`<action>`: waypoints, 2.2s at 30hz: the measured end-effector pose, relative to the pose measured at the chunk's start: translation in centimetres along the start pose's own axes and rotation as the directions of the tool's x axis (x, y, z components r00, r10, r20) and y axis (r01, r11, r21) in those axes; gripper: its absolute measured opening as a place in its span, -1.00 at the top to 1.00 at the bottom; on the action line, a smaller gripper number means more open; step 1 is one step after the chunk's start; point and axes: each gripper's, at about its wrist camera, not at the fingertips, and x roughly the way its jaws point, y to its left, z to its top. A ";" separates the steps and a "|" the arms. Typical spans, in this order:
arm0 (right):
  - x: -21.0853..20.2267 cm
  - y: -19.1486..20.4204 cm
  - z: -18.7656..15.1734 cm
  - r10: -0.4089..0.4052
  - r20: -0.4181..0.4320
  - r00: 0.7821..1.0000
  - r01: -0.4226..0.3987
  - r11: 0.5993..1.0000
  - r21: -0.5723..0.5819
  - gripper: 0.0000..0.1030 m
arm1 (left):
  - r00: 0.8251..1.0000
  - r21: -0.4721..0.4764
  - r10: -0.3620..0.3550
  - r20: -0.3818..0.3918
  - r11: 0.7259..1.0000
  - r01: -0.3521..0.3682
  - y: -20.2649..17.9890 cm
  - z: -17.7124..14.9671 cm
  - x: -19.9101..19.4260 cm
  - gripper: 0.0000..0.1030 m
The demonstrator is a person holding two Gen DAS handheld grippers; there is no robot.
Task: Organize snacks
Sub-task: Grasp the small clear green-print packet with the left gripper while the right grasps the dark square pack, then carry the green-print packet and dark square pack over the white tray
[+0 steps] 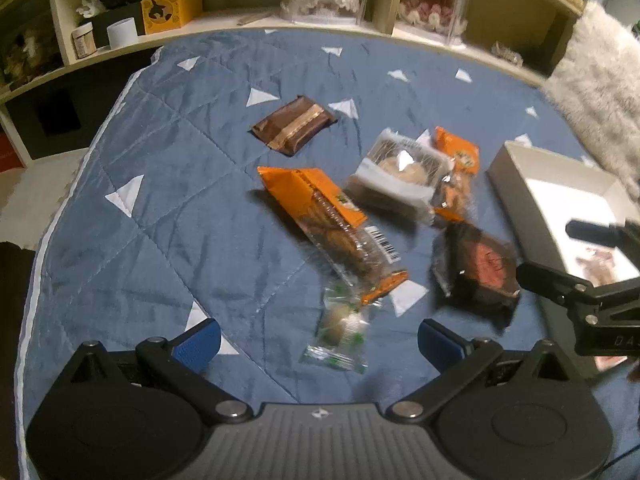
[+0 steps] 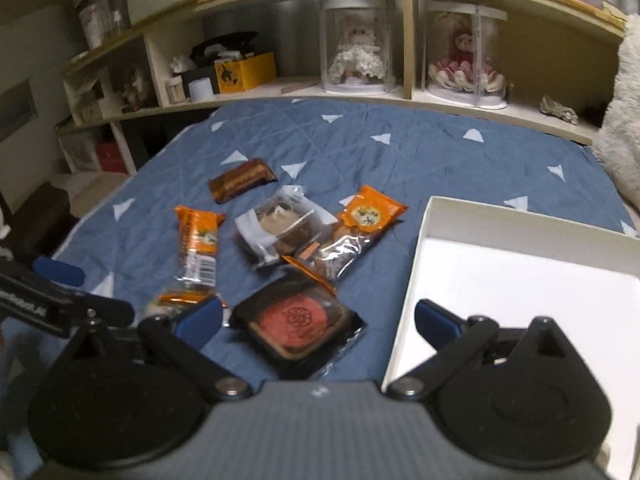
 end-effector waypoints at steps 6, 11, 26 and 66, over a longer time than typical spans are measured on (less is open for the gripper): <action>2.5 -0.3 0.5 0.089 0.001 0.996 -0.088 0.988 -0.125 -0.99 | 1.000 0.046 -0.025 -0.002 0.999 0.025 0.1 0.0 1.4 -1.00; 4.1 -0.7 1.6 0.201 0.006 0.980 -0.199 0.975 -0.094 -0.99 | 1.000 0.171 -0.026 0.016 0.985 0.023 -0.6 -0.3 1.7 -1.00; 4.8 -0.7 1.5 0.306 -0.162 0.938 -0.311 0.951 -0.001 -0.64 | 0.981 0.175 -0.189 -0.038 0.966 0.192 -1.4 -0.1 2.7 -0.69; 3.2 4.2 -1.3 0.091 -0.239 0.967 -0.097 0.995 -0.012 -0.36 | 0.991 0.151 -0.071 -0.113 0.985 0.088 -0.9 -2.2 1.6 0.24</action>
